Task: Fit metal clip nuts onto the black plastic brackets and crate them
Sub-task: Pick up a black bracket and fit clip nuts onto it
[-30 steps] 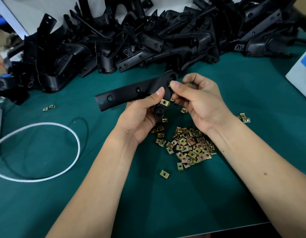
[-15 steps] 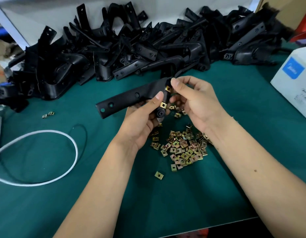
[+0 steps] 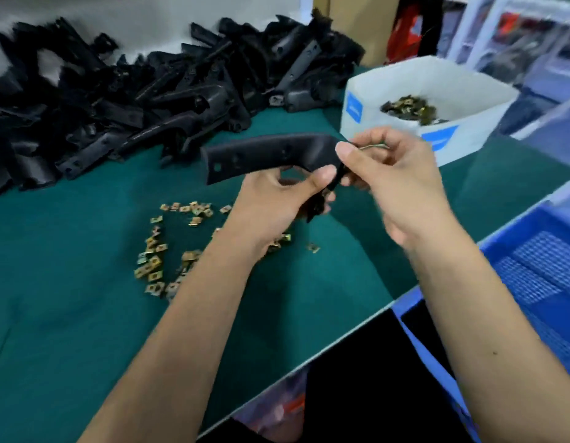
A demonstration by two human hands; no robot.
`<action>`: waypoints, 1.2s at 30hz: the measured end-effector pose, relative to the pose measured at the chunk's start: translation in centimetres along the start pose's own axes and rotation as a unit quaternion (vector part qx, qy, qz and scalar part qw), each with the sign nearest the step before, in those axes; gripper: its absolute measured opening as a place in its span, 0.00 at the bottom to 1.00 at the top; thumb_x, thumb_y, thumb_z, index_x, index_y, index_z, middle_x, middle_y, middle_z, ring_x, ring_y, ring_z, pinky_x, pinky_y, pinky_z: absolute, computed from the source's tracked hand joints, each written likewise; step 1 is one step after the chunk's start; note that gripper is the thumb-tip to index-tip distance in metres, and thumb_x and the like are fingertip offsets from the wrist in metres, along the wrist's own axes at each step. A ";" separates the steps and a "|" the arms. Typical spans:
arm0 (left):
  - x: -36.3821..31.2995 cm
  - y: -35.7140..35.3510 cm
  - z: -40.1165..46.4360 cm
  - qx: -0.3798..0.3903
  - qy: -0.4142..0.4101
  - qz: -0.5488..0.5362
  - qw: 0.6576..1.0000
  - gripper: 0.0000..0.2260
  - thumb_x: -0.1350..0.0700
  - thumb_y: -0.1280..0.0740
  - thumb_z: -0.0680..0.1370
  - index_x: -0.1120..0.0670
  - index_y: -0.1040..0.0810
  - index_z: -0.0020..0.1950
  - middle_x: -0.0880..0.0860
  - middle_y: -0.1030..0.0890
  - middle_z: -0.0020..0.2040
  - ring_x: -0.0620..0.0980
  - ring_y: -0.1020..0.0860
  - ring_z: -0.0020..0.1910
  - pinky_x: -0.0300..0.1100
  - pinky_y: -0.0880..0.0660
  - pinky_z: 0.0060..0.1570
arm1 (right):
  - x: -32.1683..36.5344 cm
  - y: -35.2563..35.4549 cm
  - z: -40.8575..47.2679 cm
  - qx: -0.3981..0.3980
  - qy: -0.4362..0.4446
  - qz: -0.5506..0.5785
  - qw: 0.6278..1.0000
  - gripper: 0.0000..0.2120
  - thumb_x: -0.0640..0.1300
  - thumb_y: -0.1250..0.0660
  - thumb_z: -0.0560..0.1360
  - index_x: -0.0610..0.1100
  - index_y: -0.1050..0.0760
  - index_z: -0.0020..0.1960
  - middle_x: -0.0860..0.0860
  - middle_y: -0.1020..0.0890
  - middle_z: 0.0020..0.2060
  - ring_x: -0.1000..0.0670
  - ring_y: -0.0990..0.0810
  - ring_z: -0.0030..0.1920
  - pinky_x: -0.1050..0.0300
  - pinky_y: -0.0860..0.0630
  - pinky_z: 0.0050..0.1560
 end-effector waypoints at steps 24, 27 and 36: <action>18.6 -30.9 -3.4 0.266 0.064 0.414 0.868 0.14 0.46 0.32 0.81 0.56 0.23 0.42 0.57 0.16 0.46 0.61 0.18 0.49 0.50 0.21 0.49 | -22.8 33.4 -14.9 -0.415 -0.400 -0.133 0.806 0.13 0.48 0.27 0.78 0.36 0.20 0.50 0.44 0.18 0.33 0.44 0.19 0.33 0.53 0.23 0.32; 15.0 -30.9 -3.3 0.243 -0.045 0.382 0.891 0.10 0.48 0.31 0.81 0.54 0.20 0.45 0.55 0.15 0.45 0.59 0.18 0.48 0.49 0.21 0.48 | -20.4 32.2 -14.2 -0.434 -0.333 -0.279 0.789 0.09 0.49 0.27 0.76 0.43 0.19 0.46 0.46 0.15 0.39 0.40 0.15 0.46 0.48 0.19 0.51; -1.1 -24.3 -1.1 0.034 -0.357 0.089 0.929 0.07 0.60 0.30 0.79 0.58 0.21 0.41 0.47 0.20 0.34 0.51 0.20 0.32 0.48 0.23 0.37 | -2.3 20.0 -5.9 -0.347 0.178 -0.336 0.858 0.04 0.48 0.31 0.79 0.50 0.24 0.46 0.61 0.22 0.32 0.61 0.24 0.32 0.63 0.30 0.37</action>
Point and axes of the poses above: each hand's wrist, its own z-axis towards the middle knuckle, its own y-axis out of the back of the hand, x = y × z, the point moved 1 cm from there along z, towards the middle knuckle
